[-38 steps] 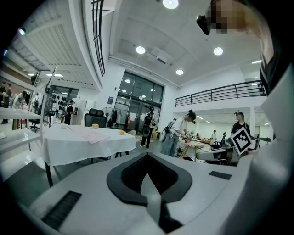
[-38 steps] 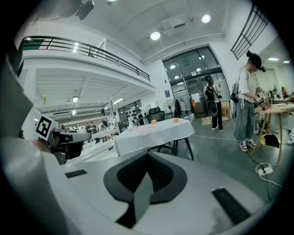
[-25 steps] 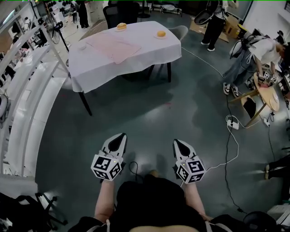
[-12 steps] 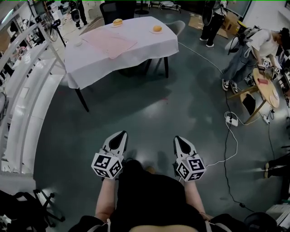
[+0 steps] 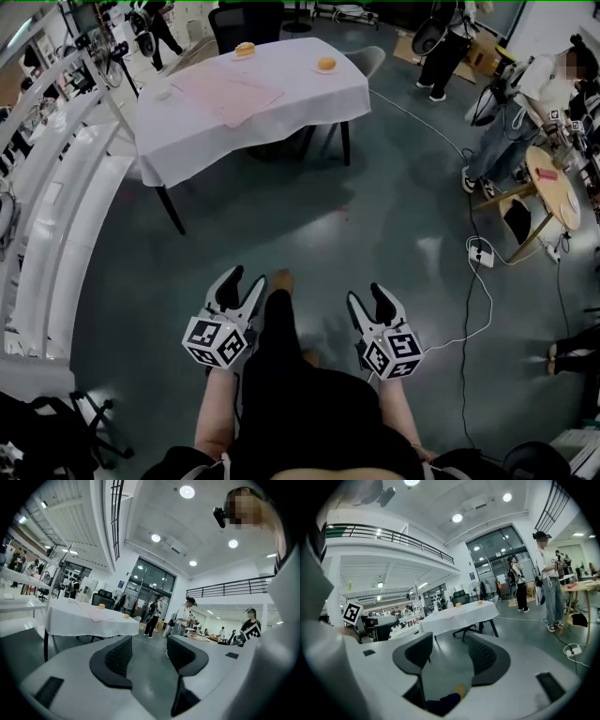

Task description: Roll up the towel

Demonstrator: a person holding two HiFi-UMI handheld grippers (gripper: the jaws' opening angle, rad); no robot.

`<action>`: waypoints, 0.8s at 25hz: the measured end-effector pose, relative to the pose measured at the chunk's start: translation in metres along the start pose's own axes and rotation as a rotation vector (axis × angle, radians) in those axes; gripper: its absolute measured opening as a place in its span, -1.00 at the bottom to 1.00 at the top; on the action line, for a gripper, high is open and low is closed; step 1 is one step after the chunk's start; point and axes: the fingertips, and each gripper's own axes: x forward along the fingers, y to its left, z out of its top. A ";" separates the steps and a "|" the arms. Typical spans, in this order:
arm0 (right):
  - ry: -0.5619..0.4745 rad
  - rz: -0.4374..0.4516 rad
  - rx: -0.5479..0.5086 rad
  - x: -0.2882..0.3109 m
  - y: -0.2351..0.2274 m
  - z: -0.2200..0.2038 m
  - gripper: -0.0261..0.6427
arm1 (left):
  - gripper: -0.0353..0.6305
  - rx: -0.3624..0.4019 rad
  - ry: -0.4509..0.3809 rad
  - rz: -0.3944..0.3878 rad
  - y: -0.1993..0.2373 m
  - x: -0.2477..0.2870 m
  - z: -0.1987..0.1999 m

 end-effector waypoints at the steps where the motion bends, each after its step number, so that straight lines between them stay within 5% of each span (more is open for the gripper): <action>1: -0.002 -0.004 0.005 0.004 -0.003 0.002 -0.17 | -0.18 -0.006 -0.001 -0.004 0.001 0.006 0.001; 9: 0.014 -0.005 0.027 0.057 -0.033 0.020 -0.17 | -0.18 -0.042 0.004 -0.047 0.019 0.077 0.014; 20: -0.013 -0.023 0.015 0.186 -0.084 0.098 -0.17 | -0.18 -0.027 -0.024 -0.049 0.094 0.204 0.083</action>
